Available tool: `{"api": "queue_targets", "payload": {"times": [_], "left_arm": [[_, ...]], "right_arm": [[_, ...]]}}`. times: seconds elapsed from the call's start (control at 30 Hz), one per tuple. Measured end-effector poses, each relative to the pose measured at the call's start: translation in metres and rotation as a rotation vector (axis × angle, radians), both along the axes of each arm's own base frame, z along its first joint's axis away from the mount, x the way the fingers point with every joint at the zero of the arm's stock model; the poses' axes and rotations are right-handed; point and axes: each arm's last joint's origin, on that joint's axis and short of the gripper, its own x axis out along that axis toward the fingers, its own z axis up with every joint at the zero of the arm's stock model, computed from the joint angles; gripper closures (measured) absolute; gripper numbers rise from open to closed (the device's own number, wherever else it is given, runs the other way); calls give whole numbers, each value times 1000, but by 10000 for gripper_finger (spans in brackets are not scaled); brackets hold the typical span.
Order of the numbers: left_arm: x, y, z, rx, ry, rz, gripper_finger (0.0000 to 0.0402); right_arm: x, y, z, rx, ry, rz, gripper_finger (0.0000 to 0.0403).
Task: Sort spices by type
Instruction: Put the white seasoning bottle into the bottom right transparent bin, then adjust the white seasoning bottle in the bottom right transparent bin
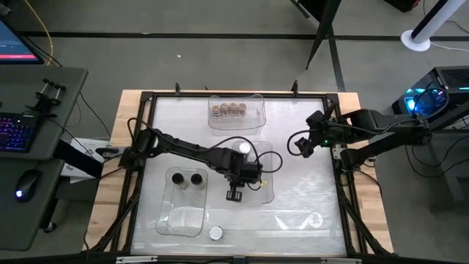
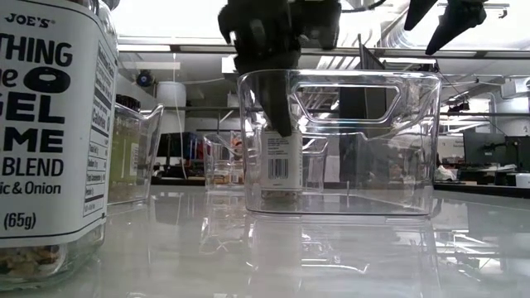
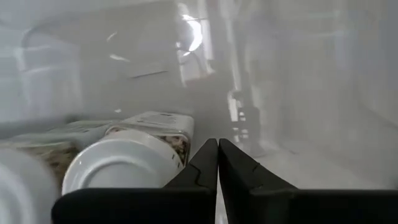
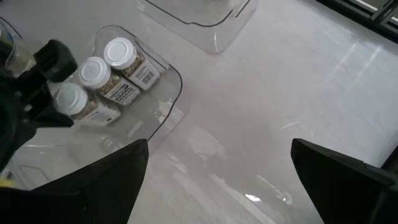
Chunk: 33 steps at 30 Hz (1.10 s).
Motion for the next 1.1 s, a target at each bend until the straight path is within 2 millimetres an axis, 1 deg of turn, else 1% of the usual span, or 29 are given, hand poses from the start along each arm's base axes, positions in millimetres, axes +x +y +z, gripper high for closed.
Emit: {"api": "queue_targets", "payload": {"times": [0.13,0.27,0.43,0.53,0.63,0.73,0.83,0.93,0.97,1.03,1.1], "left_arm": [[2,12,0,32,-3,66,401],[2,23,0,25,6,125,401],[1,33,3,24,9,146,401],[0,37,18,-1,0,142,401],[-6,40,41,-13,-26,117,401],[-20,45,67,-21,-52,119,401],[-42,50,101,9,-98,141,401],[-63,57,131,111,-199,195,401],[-69,62,136,154,-222,223,401],[-80,73,140,196,-272,291,401],[-87,84,133,191,-273,367,401]], "right_arm": [[0,0,0,-1,0,-1,11],[0,0,0,-2,0,-1,11],[2,1,1,18,-14,15,11],[11,2,3,15,-75,67,11],[27,5,3,-7,-119,140,11],[48,4,-4,-42,-111,198,12],[74,1,-20,-54,-53,249,22],[99,-5,-42,-63,39,290,59],[107,-7,-51,-63,74,304,79],[121,-14,-69,-70,157,322,133],[134,-22,-87,-66,224,345,202]]}}
